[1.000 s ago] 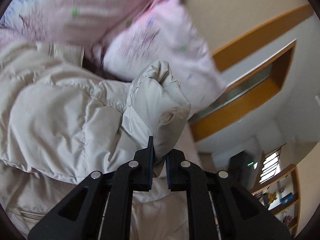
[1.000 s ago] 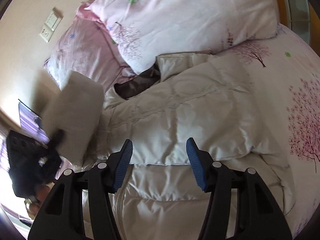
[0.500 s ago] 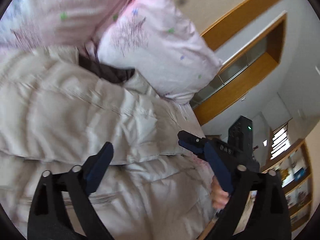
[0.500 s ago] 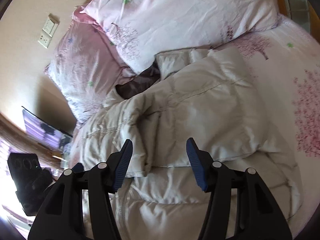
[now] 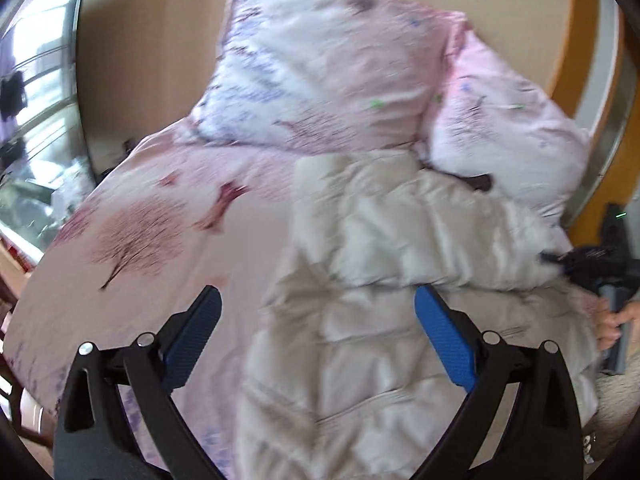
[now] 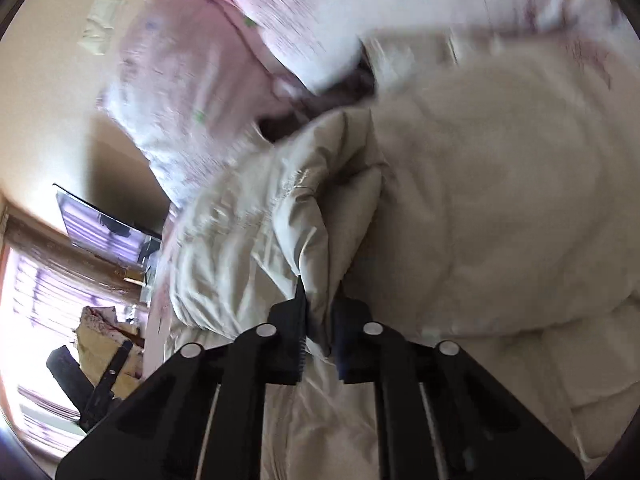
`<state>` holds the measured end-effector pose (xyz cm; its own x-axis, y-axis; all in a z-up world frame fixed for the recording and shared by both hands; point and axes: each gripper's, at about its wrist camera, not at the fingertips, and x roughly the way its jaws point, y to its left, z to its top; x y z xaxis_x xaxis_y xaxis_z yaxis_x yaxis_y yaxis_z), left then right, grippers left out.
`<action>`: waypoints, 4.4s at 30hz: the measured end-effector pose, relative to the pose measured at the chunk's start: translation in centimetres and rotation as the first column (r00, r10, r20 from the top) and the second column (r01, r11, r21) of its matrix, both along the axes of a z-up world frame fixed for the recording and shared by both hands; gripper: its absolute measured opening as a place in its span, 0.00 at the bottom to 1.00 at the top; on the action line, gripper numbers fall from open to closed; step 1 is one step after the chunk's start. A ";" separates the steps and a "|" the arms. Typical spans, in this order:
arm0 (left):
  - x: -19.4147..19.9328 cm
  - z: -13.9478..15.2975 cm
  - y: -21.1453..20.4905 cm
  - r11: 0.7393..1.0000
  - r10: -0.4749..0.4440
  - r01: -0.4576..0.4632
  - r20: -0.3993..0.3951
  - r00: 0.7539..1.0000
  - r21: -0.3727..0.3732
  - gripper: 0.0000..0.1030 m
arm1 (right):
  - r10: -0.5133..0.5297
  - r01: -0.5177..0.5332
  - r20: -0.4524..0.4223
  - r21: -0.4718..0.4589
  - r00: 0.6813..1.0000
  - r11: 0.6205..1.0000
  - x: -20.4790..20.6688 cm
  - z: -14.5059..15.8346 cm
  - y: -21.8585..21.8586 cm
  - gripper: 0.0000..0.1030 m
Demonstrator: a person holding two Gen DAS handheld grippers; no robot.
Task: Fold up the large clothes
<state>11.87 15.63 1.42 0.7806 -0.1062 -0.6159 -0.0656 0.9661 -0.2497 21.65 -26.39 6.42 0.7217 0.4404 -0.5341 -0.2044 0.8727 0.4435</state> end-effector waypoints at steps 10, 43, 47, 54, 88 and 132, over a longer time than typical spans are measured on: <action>-0.1 -2.5 1.7 0.999 0.006 -0.008 -0.035 0.999 -0.042 0.94 | -0.160 0.157 -0.112 -0.036 0.981 0.987 0.0 -3.2 -2.2 0.09; -2.8 -5.4 5.0 0.971 -0.100 0.081 -0.071 0.992 -0.227 0.93 | -0.047 0.043 -0.041 -0.076 0.998 0.996 -5.7 0.1 -5.4 0.72; -3.5 -6.7 5.9 0.933 -0.152 0.112 -0.092 0.984 -0.342 0.84 | -0.120 0.119 -0.032 -0.035 0.992 0.992 -9.2 -0.3 -10.5 0.78; -5.5 -8.8 6.2 0.853 -0.228 0.151 -0.095 0.969 -0.500 0.76 | -0.206 0.224 -0.160 0.106 0.965 0.969 -14.4 -4.9 -19.6 0.78; -10.8 -11.0 4.2 0.716 -0.265 0.200 0.004 0.964 -0.669 0.14 | 0.038 -0.020 -0.063 0.265 0.997 0.964 -18.8 -8.7 -17.5 0.20; 21.1 1.0 5.5 0.816 0.044 -0.018 0.031 0.999 -0.577 0.11 | -0.366 0.345 0.130 0.159 0.921 0.925 7.2 9.6 -12.5 0.16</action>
